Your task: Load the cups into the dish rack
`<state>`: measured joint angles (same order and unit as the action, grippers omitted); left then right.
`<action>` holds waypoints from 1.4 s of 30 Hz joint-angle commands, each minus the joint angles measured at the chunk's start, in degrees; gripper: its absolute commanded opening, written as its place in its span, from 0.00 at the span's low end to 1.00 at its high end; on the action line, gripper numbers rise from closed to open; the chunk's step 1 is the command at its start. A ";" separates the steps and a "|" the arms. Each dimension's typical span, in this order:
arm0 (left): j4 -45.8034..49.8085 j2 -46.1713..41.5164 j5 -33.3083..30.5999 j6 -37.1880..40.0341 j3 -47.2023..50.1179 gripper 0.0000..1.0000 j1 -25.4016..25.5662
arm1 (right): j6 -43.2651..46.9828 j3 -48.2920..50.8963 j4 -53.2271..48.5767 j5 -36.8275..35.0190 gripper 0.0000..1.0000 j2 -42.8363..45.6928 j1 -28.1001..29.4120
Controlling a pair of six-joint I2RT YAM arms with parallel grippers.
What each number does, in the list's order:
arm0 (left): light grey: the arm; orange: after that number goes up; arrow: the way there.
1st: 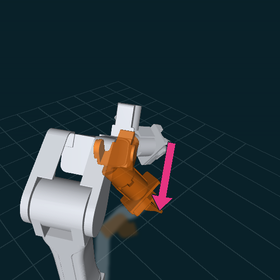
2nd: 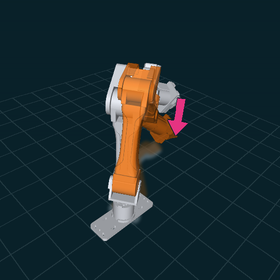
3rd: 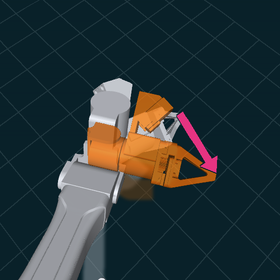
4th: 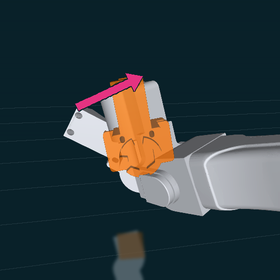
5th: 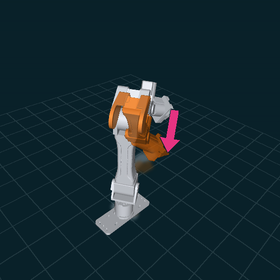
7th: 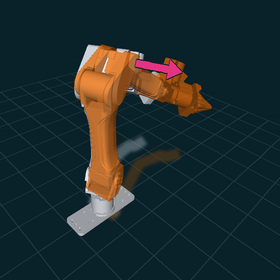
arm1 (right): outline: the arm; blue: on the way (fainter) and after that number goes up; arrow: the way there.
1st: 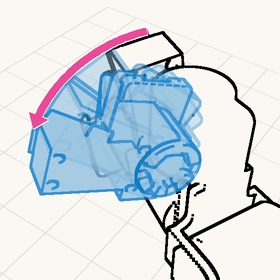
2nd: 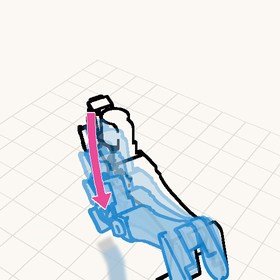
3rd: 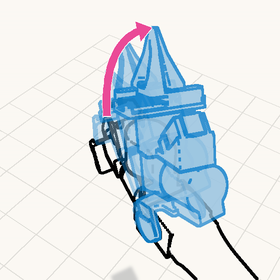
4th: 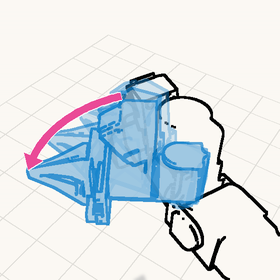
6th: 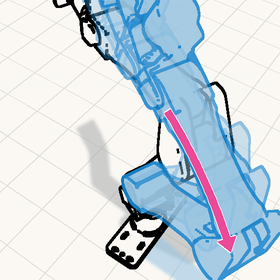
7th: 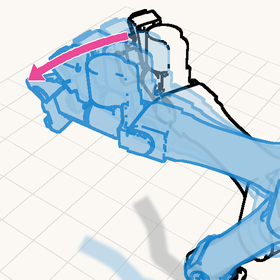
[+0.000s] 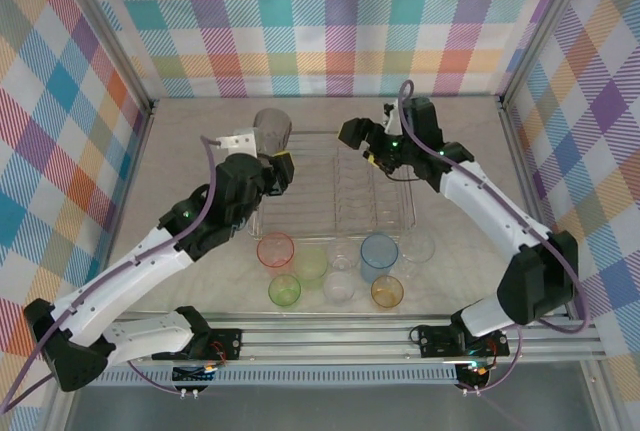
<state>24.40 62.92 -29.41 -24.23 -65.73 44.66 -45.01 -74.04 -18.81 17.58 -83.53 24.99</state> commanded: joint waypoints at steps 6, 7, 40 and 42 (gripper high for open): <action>34.61 12.25 11.41 -0.60 -20.26 0.00 -2.50 | 18.17 2.81 -14.48 -11.37 0.99 10.21 -0.81; 36.81 13.58 13.12 -0.69 -22.31 0.00 -3.62 | 19.36 3.61 -15.29 -12.34 0.99 11.46 -0.91; 55.41 58.44 34.42 14.36 -59.87 0.00 -22.47 | 26.72 13.92 -24.96 -13.11 0.99 17.87 -1.77; 56.13 59.95 33.75 14.72 -61.92 0.00 -22.84 | 26.48 14.47 -24.79 -12.85 0.99 17.87 -1.76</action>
<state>77.28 121.89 4.86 -11.03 -124.01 22.79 -18.94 -60.34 -42.76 3.66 -65.52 23.57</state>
